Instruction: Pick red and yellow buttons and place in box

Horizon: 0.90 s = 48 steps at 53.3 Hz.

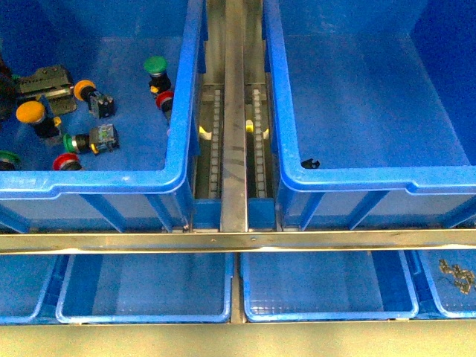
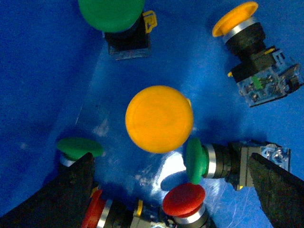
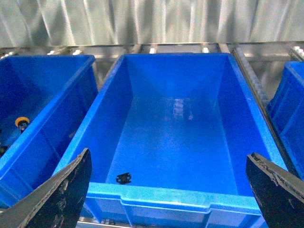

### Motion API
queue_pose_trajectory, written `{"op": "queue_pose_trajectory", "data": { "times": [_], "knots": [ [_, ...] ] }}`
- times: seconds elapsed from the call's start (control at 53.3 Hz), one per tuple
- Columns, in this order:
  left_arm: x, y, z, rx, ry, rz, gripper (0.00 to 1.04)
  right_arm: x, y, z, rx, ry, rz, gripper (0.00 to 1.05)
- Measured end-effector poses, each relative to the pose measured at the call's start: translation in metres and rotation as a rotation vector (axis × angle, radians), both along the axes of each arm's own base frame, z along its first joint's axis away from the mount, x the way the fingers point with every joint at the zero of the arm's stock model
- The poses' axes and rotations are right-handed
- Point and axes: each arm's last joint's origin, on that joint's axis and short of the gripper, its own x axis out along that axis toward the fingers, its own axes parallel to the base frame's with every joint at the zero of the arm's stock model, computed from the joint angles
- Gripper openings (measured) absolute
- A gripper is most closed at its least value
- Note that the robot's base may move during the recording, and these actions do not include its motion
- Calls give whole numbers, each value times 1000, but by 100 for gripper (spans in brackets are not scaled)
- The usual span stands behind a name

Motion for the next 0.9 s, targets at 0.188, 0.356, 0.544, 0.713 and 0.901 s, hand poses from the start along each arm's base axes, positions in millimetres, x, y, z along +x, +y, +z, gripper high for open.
{"op": "queue_pose_trajectory", "data": {
  "times": [0.188,0.356,0.544,0.713,0.901],
  "knots": [
    [13,1,-6,-4,-10,7,97,0,0,0,0,0,0,98],
    [20,7,-15,-4,-1,19,97,0,0,0,0,0,0,98],
    [27,19,-19,-2,-9,41,97,0,0,0,0,0,0,98],
    [29,24,-21,-7,-10,40,97,0,0,0,0,0,0,98],
    [29,26,-23,-17,-7,33,71,0,0,0,0,0,0,98]
  ]
}}
